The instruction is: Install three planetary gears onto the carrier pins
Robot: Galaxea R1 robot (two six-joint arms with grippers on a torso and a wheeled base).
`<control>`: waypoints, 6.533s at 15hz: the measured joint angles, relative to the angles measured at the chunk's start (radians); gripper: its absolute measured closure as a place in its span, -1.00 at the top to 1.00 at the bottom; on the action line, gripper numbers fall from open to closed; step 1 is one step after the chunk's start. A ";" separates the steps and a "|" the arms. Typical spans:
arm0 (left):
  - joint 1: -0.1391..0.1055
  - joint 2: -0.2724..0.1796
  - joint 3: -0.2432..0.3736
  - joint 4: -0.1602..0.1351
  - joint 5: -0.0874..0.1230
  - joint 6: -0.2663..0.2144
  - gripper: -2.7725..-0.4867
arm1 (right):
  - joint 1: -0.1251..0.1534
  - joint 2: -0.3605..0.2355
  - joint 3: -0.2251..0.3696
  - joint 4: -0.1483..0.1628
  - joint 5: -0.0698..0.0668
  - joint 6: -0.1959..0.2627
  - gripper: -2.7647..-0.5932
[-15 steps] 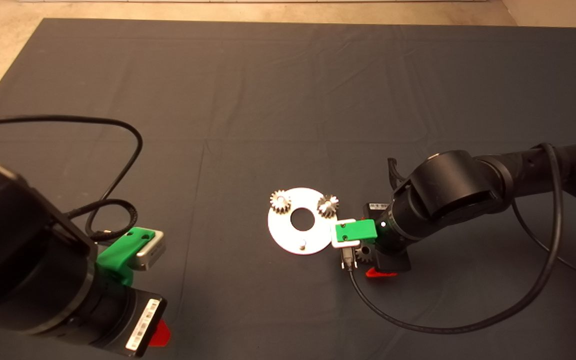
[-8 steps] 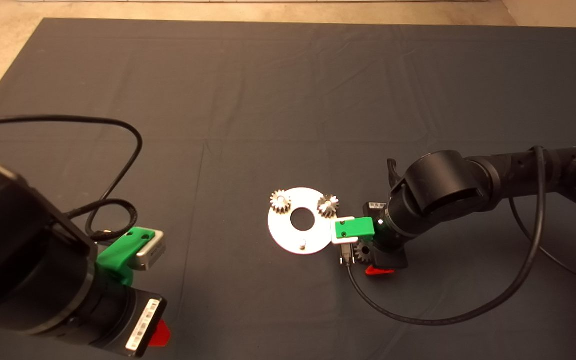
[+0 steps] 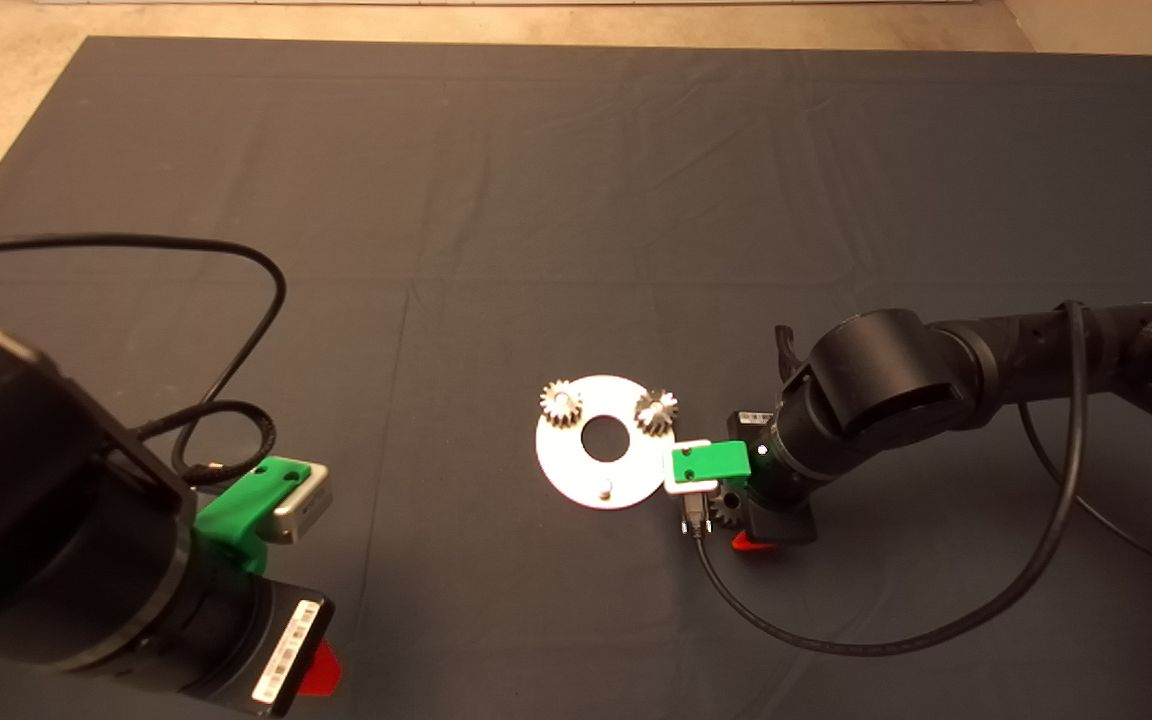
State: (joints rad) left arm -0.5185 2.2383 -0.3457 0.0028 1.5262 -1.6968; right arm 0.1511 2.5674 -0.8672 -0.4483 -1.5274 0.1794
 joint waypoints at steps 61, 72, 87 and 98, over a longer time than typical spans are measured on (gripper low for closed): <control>0.008 -0.003 0.000 0.000 0.000 0.000 0.11 | 0.096 0.176 -0.043 -0.013 -0.007 0.103 -0.58; 0.008 -0.003 0.000 0.000 0.000 0.000 0.11 | 0.096 0.237 -0.044 -0.013 0.011 0.189 -0.59; 0.008 -0.003 0.000 0.000 0.000 0.000 0.11 | 0.096 0.313 -0.135 -0.013 0.003 0.189 -0.59; 0.009 -0.003 0.000 0.000 0.000 0.000 0.11 | 0.099 0.302 -0.129 -0.012 -0.001 0.189 -0.59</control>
State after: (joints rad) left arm -0.5098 2.2349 -0.3457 0.0028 1.5264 -1.6972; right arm 0.2500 2.8691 -0.9966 -0.4604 -1.5283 0.3679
